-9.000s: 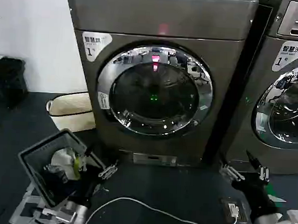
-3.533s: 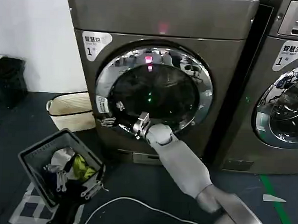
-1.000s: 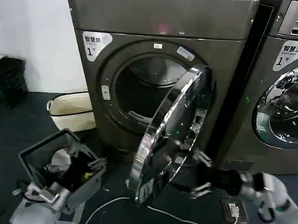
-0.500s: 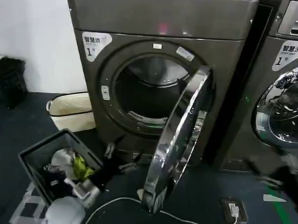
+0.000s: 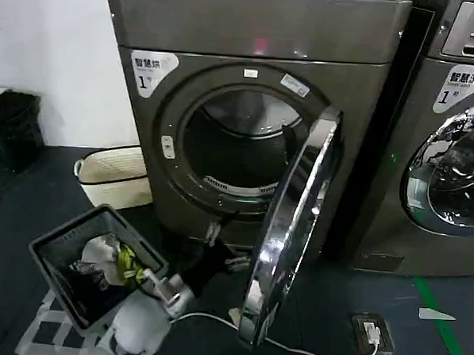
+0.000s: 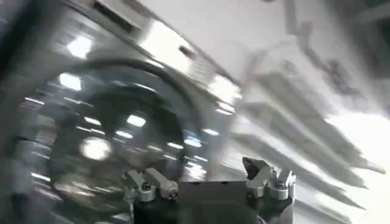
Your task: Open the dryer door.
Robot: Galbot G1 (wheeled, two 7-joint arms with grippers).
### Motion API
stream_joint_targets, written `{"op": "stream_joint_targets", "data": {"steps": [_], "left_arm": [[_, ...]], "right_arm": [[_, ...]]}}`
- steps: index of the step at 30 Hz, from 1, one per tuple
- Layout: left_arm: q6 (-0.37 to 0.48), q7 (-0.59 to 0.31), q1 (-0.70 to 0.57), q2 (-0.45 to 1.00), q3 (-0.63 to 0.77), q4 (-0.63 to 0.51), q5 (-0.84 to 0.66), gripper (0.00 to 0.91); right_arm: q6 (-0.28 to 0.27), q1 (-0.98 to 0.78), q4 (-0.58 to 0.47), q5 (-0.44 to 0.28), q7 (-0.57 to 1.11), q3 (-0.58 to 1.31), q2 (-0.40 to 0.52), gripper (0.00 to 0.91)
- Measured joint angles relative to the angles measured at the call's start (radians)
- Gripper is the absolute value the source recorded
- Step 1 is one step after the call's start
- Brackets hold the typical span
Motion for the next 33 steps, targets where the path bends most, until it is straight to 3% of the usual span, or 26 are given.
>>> {"op": "stream_joint_targets", "data": {"steps": [8,18,22,33], "left_arm": [[-0.002,-0.002,-0.084,-0.039,0.107,0.062,-0.005,0.907],[-0.017,-0.005,-0.217,-0.113,0.238,0.157,-0.002,0.907],[-0.017,-0.006,-0.271,-0.151,0.286,0.208,-0.003,0.907],[-0.017,-0.007,-0.398,-0.255,0.395,0.347,-0.003,0.907]], "right_arm": [[-0.057,-0.009,-0.09,-0.097,0.095,0.14,0.019,0.907],[-0.068,-0.053,-0.195,-0.135,0.195,0.291,0.011,0.907],[-0.057,-0.069,-0.232,-0.169,0.225,0.347,0.008,0.907],[-0.012,-0.099,-0.343,-0.174,0.29,0.475,-0.001,0.907]]}}
